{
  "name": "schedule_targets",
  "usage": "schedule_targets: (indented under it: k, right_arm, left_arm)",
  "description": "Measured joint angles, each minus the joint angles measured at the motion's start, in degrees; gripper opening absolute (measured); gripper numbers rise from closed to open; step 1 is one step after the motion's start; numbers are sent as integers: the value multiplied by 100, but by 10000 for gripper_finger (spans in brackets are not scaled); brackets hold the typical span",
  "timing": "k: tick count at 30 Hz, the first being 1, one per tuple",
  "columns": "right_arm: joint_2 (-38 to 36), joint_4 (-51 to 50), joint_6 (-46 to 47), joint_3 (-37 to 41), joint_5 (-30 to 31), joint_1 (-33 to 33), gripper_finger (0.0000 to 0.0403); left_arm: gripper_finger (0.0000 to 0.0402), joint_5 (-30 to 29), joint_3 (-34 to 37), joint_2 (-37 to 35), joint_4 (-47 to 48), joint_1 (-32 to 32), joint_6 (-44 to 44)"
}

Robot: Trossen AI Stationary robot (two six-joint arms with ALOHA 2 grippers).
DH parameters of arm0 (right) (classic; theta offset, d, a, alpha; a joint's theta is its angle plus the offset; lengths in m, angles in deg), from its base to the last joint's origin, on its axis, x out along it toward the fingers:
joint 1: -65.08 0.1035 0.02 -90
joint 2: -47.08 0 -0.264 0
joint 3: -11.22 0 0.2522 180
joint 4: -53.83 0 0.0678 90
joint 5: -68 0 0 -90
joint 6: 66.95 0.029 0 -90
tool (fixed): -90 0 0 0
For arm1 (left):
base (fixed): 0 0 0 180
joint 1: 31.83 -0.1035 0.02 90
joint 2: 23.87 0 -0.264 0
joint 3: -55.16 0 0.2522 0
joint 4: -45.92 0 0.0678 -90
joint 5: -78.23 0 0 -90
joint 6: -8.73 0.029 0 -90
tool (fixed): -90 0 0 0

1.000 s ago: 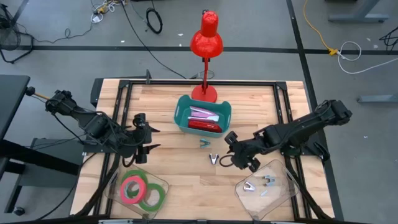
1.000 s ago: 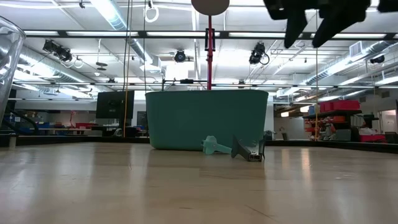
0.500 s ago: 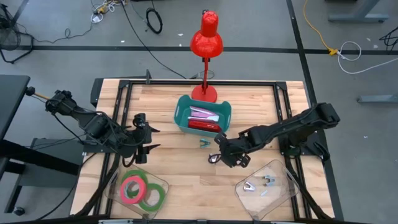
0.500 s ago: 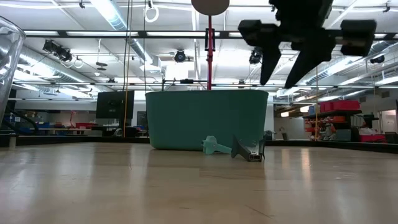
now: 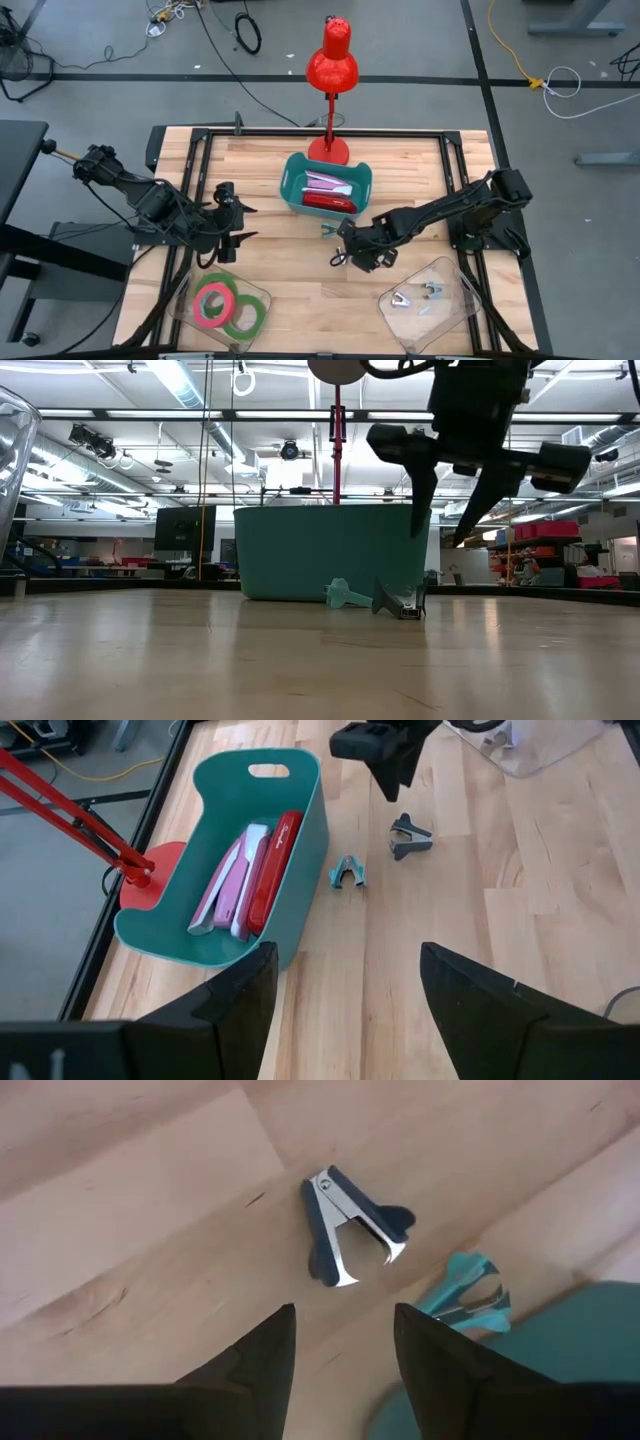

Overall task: Pick and place Stapler, Stapler remover, tape
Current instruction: Put the black staple remover in the right transparent bin

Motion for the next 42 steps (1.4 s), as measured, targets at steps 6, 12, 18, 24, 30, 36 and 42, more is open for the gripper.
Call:
schedule_targets:
  k: [6,12,18,24,30,36,42]
  right_arm:
    - [24,275,0,0,-328,16,146]
    - [43,310,0,0,-642,16,123]
    - [48,328,-55,0,-739,14,131]
    - [46,520,-200,243,-689,14,166]
    - [46,954,-292,515,95,54,180]
    - [46,1097,-645,518,15,54,166]
    - [46,1093,-702,520,-144,54,153]
  left_arm:
    - [248,0,0,0,0,1,-3]
    - [248,0,0,0,-2,1,-3]
    - [248,0,0,-1,-2,2,-5]
    - [248,0,0,0,-2,2,-5]
    - [248,0,0,0,-2,2,-5]
    - [248,0,0,0,-2,1,-7]
    - [248,0,0,-1,-4,2,-7]
